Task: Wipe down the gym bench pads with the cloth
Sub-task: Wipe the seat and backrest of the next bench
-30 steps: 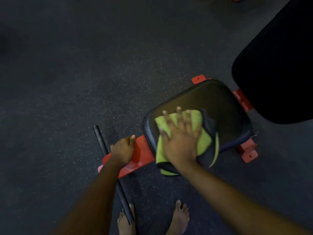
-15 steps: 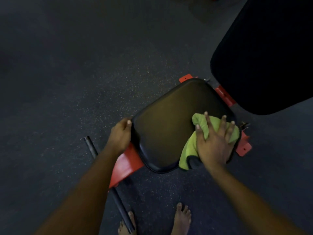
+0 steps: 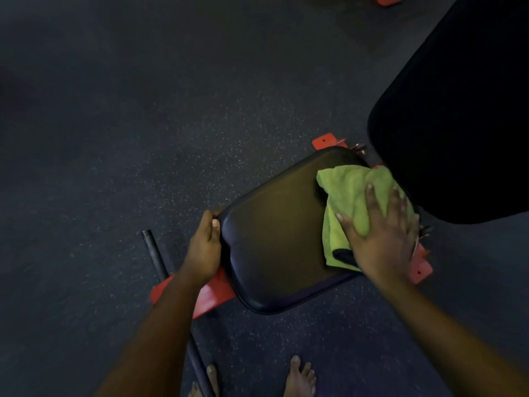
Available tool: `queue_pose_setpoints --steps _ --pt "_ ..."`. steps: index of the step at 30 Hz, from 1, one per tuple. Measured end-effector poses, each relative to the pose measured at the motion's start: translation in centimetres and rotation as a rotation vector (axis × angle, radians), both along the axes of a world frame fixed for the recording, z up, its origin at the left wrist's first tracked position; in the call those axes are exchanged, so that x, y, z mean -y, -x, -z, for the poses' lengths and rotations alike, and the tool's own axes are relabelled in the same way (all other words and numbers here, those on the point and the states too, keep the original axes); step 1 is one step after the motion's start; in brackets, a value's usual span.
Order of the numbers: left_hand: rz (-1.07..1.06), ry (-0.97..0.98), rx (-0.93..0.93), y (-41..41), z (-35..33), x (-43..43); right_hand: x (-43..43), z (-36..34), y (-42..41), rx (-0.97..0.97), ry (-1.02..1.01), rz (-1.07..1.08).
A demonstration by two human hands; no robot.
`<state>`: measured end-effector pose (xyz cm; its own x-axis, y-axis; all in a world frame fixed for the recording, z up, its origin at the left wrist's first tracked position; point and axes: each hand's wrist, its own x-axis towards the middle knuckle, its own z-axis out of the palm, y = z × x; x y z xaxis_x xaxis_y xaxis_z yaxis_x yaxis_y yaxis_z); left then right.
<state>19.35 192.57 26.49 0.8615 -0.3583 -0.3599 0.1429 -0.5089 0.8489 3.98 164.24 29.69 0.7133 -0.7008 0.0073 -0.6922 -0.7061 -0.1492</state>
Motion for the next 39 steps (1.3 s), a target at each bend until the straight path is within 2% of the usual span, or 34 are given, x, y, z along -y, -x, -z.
queue_pose_setpoints --steps 6,10,15,18,21,24,26,32,36,39 --pt "-0.019 0.002 0.017 0.2 0.0 0.4 1.8 0.7 -8.4 -0.076 0.038 0.026" --pt "-0.04 -0.017 0.012 0.4 0.0 0.5 2.8 0.8 -11.8 -0.051 0.009 -0.005" --pt "-0.008 0.009 0.01 0.3 0.2 -0.3 -0.5 -0.4 -17.7 -0.114 -0.056 -0.416" --pt "-0.013 -0.004 0.023 0.5 0.7 -2.4 -7.1 0.1 -15.6 0.019 -0.102 -0.646" --pt "-0.142 -0.064 0.016 1.0 1.1 -5.7 -10.3 0.2 -13.0 -0.017 -0.146 -0.799" --pt "-0.045 -0.191 0.012 1.3 1.3 -8.3 -9.9 -0.7 -15.3 -0.152 -0.111 -0.643" --pt "-0.002 -0.18 -0.013 1.1 1.6 -9.4 -11.4 -1.0 -16.7 -0.219 -0.076 -0.507" --pt "-0.09 -0.106 -0.147 0.5 2.0 -10.6 -18.8 -0.7 -12.6 -0.108 -0.066 -0.697" --pt "-0.033 -0.128 -0.191 0.9 1.2 -11.5 -21.2 -1.0 -7.9 -0.173 0.033 -0.804" --pt "0.017 -0.164 -0.166 1.5 1.1 -11.6 -21.1 -1.1 -8.6 -0.253 0.023 -0.74"
